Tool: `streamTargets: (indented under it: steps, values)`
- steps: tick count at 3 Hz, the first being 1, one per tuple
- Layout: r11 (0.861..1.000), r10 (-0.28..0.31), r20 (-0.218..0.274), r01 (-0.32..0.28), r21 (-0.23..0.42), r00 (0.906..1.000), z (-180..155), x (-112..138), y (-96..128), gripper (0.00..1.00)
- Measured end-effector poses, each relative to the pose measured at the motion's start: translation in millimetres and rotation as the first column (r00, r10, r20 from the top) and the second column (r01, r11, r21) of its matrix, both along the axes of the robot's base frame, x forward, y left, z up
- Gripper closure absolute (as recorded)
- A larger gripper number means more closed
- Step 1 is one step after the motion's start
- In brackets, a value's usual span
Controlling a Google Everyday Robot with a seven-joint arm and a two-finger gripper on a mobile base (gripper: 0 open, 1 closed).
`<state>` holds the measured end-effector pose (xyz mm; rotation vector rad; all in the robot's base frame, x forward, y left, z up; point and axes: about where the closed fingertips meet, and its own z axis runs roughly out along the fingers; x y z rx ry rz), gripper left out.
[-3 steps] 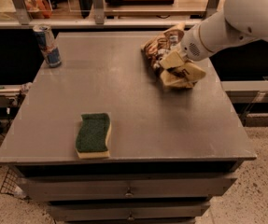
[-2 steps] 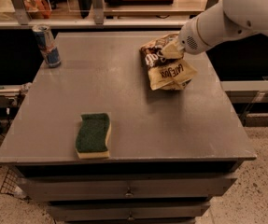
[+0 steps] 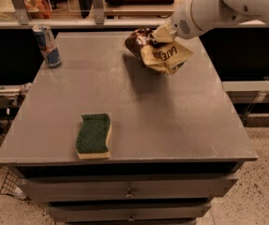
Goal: Move brown chip bag near redbull can
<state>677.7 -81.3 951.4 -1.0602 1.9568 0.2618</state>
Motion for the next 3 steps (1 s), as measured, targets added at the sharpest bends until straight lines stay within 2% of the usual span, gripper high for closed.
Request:
streamTargets:
  steps: [1,2,3]
  values:
    - [0.997,0.058,0.036,-0.059,0.053,0.9977,8,7,42,1.0]
    - [0.986,0.119,0.05,-0.124,0.115,0.9917,5,11,93,1.0]
    - [0.965,0.185,0.061,-0.193,0.176,0.9808,5,6,149,1.0]
